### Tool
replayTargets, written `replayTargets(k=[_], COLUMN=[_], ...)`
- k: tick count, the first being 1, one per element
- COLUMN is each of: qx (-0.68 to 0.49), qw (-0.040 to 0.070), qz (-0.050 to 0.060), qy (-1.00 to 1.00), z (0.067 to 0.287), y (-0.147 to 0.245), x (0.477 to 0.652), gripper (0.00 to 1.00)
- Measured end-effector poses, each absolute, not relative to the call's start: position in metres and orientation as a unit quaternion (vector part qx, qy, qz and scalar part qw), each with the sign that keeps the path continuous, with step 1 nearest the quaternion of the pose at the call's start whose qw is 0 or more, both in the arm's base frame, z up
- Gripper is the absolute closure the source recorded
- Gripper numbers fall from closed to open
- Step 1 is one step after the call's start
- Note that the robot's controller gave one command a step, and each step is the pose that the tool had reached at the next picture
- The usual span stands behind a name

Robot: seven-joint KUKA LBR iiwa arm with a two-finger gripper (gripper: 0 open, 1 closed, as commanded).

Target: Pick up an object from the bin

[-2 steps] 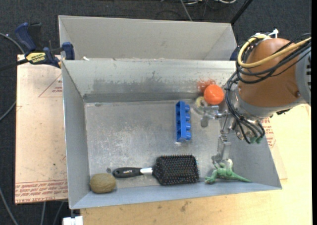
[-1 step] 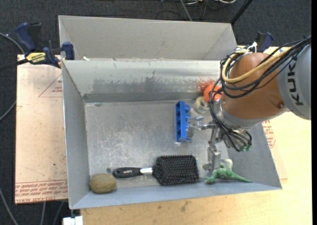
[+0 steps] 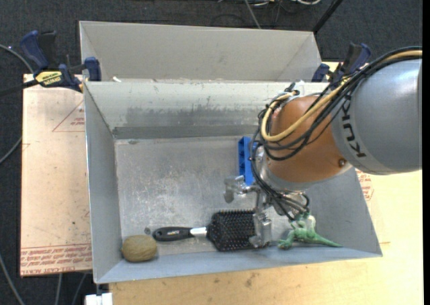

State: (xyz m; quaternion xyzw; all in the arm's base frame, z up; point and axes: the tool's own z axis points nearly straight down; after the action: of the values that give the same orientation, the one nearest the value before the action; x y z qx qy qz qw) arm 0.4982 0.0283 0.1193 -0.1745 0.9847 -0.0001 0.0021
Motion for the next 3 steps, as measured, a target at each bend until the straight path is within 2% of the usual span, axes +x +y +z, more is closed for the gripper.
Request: replayTargets(k=[1, 2, 3], qx=[-0.251, -0.313, -0.313], qw=[0.000, 0.021, 0.021], qz=[0.001, -0.003, -0.003], qy=[0.968, 0.949, 0.949], z=[0.086, 0.086, 0.086], y=[0.046, 0.049, 0.049], x=[0.519, 0.490, 0.490], gripper=[0.00, 1.00, 1.00])
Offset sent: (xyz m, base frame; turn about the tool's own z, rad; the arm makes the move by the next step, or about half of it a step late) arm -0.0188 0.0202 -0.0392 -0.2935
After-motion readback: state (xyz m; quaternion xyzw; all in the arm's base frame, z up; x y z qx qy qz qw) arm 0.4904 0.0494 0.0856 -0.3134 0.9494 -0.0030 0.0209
